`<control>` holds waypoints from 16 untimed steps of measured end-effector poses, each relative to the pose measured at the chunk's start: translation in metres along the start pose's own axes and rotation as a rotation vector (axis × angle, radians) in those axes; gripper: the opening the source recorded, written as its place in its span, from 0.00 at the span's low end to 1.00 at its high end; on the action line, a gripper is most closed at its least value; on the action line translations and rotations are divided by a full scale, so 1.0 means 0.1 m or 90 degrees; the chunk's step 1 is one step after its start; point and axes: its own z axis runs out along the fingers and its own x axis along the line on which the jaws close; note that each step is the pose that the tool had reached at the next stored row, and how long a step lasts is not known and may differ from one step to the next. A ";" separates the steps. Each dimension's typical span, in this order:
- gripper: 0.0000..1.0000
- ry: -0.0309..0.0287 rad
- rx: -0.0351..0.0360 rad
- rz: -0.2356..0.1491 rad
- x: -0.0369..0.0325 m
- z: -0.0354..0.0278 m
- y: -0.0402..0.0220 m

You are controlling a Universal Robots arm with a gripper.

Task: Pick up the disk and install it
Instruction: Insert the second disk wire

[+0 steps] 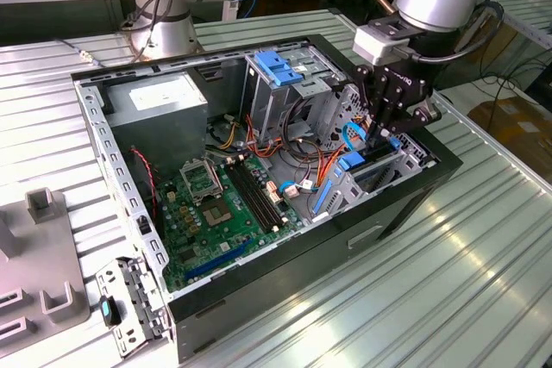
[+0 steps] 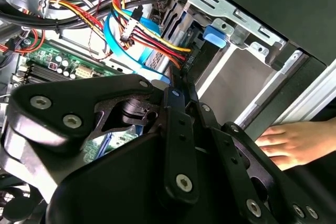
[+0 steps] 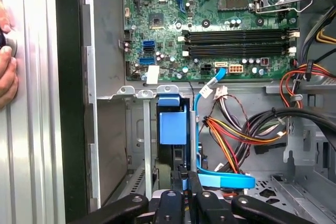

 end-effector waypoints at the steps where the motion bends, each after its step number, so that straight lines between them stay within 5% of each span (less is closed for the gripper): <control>1: 0.16 -0.0041 -0.0001 0.000 0.008 0.000 0.000; 7: 0.16 -0.0209 -0.0005 0.003 0.065 0.006 -0.002; 11: 0.16 -0.0387 -0.0010 0.007 0.115 0.011 -0.010; 16: 0.16 -0.0490 -0.0013 0.008 0.162 0.015 -0.011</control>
